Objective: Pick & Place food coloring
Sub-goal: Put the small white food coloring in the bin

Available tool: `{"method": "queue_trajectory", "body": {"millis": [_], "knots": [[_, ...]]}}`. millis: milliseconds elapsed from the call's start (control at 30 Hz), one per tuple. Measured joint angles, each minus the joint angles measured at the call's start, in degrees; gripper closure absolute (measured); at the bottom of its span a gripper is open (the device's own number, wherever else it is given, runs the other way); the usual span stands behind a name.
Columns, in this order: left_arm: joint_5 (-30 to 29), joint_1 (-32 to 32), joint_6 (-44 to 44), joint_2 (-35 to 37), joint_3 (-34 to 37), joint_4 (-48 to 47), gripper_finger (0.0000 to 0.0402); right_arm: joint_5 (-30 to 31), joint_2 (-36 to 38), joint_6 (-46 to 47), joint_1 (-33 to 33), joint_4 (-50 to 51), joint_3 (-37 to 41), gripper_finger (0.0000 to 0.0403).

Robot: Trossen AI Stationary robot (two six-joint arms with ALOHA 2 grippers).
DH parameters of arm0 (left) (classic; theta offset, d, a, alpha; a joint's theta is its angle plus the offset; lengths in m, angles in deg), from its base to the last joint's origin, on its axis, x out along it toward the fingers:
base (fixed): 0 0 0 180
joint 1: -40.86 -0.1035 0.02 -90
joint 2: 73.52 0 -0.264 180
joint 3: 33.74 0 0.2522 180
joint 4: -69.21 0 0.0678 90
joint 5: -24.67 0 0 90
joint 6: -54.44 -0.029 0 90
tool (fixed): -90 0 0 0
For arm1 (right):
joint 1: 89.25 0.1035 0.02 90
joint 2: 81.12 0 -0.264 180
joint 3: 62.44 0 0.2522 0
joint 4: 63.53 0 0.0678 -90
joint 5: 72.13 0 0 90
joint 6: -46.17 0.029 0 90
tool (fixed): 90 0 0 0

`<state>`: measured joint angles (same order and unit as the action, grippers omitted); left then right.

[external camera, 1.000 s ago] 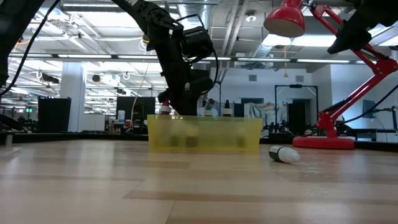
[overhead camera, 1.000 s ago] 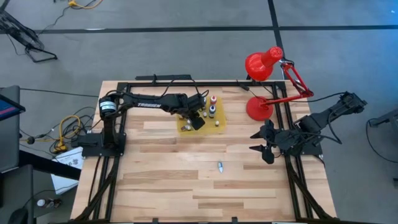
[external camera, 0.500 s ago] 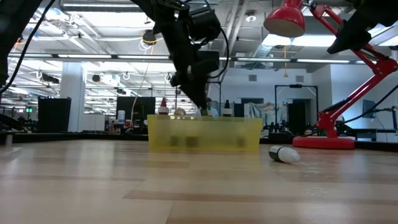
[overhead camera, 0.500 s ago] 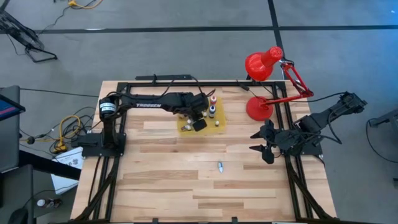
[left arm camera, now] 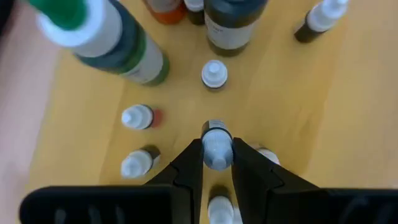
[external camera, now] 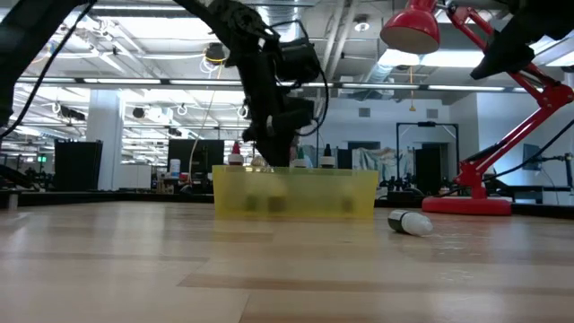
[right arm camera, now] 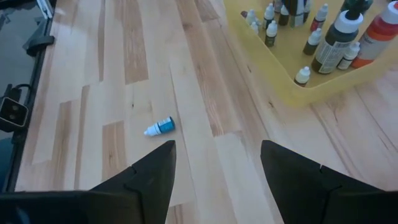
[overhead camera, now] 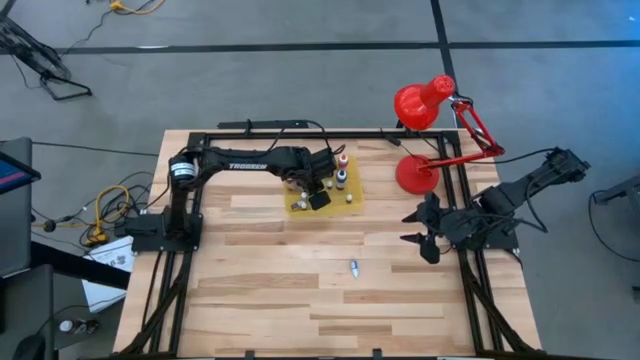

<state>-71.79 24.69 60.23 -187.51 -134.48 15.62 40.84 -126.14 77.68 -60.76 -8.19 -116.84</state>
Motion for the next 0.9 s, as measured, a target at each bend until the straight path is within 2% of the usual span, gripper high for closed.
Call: {"method": "queue_trajectory", "body": {"millis": [300,633,900], "knots": [[0.04,-1.02,-0.54,-3.36,-0.55,0.32,0.0343,1.1,-3.68,-0.51,-0.11,0.27,0.0,0.0178],[-0.48,-1.25,-0.39,-3.52,-0.55,-0.4,0.0343,1.61,-5.87,-0.52,-0.11,-0.06,0.0,0.0178],[-0.68,-1.25,0.82,-3.89,-0.55,-0.64,0.032,1.42,-5.94,-0.52,-0.11,0.0,0.0,0.0178]]}}
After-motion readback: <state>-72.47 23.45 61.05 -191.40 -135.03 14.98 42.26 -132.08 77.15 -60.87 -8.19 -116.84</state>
